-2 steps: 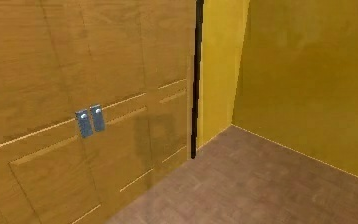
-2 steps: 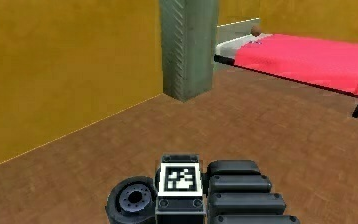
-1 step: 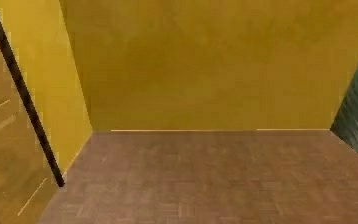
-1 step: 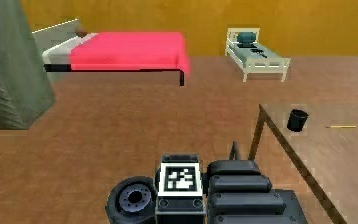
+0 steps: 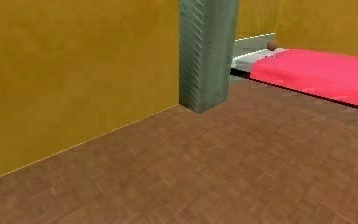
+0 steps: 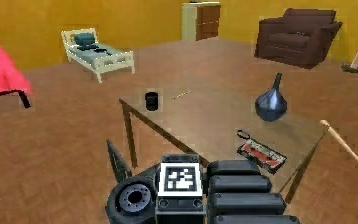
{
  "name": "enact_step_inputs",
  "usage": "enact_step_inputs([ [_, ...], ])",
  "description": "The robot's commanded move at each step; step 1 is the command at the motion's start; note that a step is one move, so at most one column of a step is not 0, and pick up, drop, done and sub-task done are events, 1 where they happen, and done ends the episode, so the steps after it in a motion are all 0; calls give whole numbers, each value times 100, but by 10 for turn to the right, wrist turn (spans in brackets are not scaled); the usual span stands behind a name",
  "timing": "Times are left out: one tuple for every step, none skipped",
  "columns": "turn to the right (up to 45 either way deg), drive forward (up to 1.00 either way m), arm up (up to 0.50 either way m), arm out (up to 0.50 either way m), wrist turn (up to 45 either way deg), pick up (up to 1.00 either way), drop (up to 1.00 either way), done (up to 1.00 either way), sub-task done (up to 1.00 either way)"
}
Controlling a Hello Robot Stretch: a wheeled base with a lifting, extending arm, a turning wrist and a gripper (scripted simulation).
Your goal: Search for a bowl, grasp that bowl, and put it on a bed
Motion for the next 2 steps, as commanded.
enact_step_inputs([
  [0,30,0,0,0,0,0,0,0],
  [450,0,0,0,0,0,0,0,0],
])
